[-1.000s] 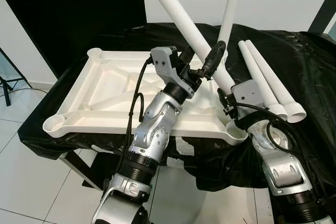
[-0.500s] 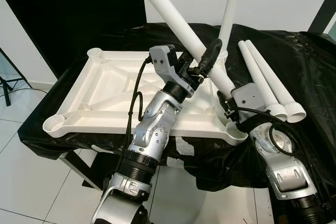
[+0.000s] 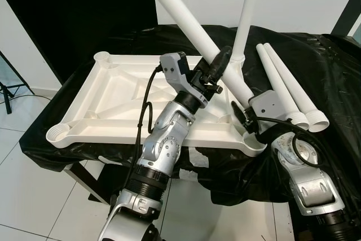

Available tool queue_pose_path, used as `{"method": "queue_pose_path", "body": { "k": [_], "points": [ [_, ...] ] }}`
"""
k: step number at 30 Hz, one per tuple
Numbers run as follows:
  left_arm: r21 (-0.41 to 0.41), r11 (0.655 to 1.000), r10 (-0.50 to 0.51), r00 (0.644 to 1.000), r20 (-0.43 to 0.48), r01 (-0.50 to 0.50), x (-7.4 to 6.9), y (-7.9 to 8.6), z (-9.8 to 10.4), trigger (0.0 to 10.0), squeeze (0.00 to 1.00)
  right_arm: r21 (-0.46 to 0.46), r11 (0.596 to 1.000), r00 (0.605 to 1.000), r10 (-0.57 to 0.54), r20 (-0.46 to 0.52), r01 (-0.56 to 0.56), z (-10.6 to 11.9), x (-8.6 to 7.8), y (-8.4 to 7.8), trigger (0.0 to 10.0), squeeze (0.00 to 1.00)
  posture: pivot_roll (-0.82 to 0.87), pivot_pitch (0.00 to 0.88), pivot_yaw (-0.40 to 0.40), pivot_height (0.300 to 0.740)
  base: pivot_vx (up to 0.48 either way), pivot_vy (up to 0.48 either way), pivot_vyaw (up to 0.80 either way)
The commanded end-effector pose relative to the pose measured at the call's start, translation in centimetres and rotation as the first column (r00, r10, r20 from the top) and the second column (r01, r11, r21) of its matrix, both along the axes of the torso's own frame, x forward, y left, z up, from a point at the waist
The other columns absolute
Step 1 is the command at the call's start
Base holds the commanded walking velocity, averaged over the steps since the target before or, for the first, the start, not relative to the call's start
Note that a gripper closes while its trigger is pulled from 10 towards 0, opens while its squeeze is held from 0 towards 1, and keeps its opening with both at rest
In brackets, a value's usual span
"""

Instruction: Building children table

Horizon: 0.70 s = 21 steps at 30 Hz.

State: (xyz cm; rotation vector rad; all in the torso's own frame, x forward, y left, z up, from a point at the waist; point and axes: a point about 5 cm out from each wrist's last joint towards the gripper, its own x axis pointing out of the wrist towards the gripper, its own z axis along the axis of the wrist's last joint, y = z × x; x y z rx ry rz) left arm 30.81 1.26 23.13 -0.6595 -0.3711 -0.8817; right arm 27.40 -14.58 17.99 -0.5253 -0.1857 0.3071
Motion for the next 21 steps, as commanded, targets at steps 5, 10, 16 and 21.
{"method": "queue_pose_path", "body": {
  "k": [5, 10, 16, 21],
  "points": [
    [0.015, 0.983, -0.181, 0.969, 0.167, 0.181, -1.3, -0.6, 0.7, 0.0, 0.0, 0.039, 0.999, 0.997, 0.025, -0.076, -0.022, 0.5, 0.2, 0.3, 10.0, 0.0, 0.12, 0.0, 0.019, 0.74, 0.0, 0.0, 0.0],
    [0.012, 0.985, -0.171, 0.972, 0.161, 0.172, -1.2, -0.6, 0.6, 0.0, 0.0, 0.154, 0.988, 0.963, 0.051, -0.264, -0.01, 0.0, 0.5, -0.6, 10.0, 0.0, 0.11, 0.0, 0.014, 0.74, 0.0, 0.0, 0.0],
    [0.01, 0.988, -0.151, 0.976, 0.156, 0.151, -0.9, -0.6, 0.8, 0.0, 0.0, 0.158, 0.986, 0.946, 0.104, -0.306, -0.057, -0.3, 0.4, -1.2, 0.0, 0.0, 0.11, 0.0, 0.014, 0.74, 0.0, 0.0, 0.0],
    [-0.012, 0.989, -0.146, 0.978, 0.148, 0.15, -0.8, -0.5, 1.2, 7.7, 0.0, 0.143, 0.988, 0.953, 0.1, -0.285, -0.061, 0.3, 0.4, -1.0, 0.0, 0.0, 0.12, 0.0, 0.015, 0.74, 0.0, 0.0, 0.0]
  ]
}}
